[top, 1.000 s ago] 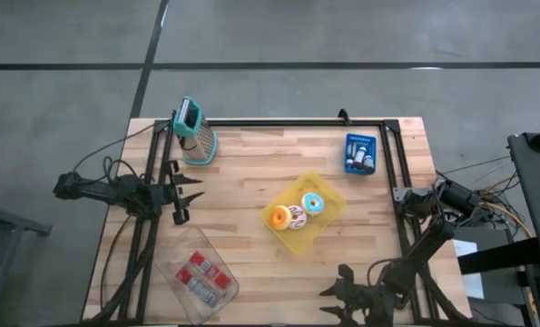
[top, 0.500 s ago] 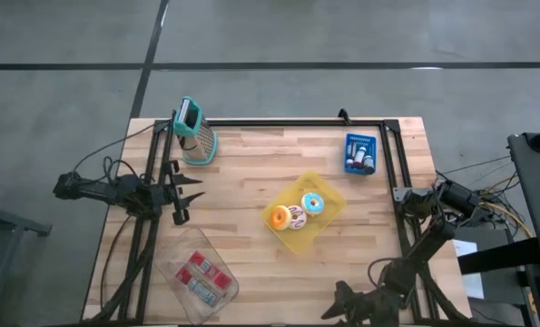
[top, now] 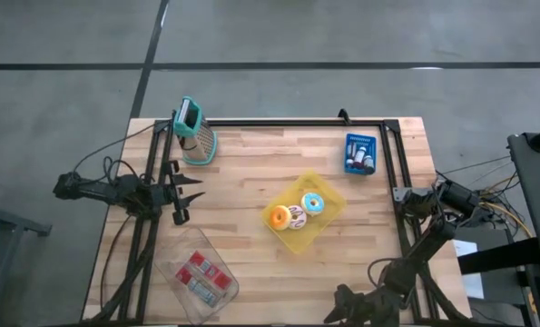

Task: Pick & Place Food Item
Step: Return to home position

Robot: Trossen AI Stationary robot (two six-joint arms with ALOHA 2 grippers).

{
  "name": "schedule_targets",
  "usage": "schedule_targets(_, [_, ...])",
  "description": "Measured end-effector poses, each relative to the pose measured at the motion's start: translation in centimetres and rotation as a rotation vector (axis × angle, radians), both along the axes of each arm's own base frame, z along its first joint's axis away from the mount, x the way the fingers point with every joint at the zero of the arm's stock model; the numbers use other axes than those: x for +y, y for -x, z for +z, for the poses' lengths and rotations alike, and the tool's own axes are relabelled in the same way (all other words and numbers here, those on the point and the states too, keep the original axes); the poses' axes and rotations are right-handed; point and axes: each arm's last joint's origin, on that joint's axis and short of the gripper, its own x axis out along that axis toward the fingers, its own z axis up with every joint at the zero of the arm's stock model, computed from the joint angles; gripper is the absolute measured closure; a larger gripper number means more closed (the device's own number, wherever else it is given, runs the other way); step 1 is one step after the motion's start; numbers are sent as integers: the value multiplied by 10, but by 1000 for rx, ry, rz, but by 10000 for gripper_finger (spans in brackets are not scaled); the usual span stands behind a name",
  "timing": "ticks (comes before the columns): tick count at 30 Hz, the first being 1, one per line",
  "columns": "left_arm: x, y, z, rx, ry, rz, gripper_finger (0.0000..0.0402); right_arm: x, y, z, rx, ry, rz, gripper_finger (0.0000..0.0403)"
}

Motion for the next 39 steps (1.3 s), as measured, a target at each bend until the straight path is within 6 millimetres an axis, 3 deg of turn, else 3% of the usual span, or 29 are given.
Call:
schedule_targets(6, [0,0,0,0,0,1,250,2,-4,11,-195,133,44,216])
schedule_targets(13, [0,0,0,0,1,2,250,2,-16,45,-531,819,2,216])
schedule_targets(18, [0,0,0,0,1,2,250,-2,-33,60,-592,987,54,216])
schedule_targets(22, [0,0,0,0,1,2,250,-11,-53,74,-596,1034,0,216])
schedule_targets(27, [0,0,0,0,1,2,250,-36,-80,89,-524,1039,-202,216])
schedule_targets(30, [0,0,0,0,1,2,250,-54,-85,96,-517,1038,-55,216])
schedule_targets(34, [0,0,0,0,1,1,250,-76,-78,117,-665,852,193,216])
schedule_targets(37, [0,0,0,0,1,1,250,-100,-61,128,-648,793,103,216])
schedule_targets(39, [0,0,0,0,1,1,250,-116,-48,124,-602,824,33,216])
